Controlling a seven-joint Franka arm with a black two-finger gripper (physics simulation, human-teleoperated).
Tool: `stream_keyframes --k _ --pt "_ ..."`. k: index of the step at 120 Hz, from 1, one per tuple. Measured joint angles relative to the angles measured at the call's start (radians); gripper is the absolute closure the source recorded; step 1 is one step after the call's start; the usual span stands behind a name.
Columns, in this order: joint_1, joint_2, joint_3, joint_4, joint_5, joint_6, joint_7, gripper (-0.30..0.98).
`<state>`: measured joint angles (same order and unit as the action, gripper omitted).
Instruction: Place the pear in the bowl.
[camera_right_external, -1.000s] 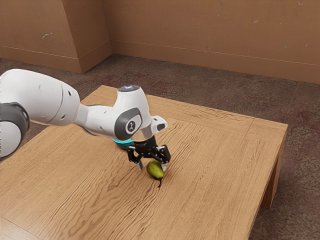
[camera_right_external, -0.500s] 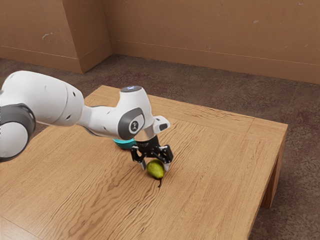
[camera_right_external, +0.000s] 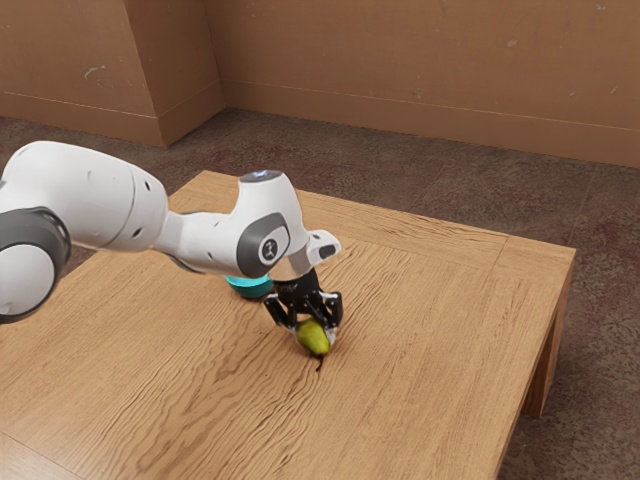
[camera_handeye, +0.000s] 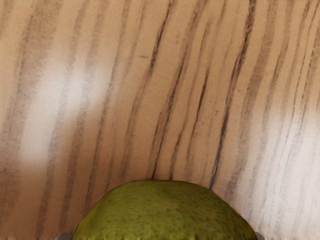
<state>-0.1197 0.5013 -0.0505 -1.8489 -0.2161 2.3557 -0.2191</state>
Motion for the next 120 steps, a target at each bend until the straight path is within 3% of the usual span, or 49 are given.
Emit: stream_keyframes --k 36,65,84,120 --pt "0.001 -0.110 0.005 -0.001 0.006 -0.056 0.009 0.37" --pt "0.002 -0.168 0.137 0.005 0.015 -0.131 0.025 0.39" --pt "0.017 -0.142 0.216 0.087 0.011 -0.170 0.047 0.40" --pt "0.101 -0.003 0.225 0.229 -0.020 -0.223 0.108 0.40"
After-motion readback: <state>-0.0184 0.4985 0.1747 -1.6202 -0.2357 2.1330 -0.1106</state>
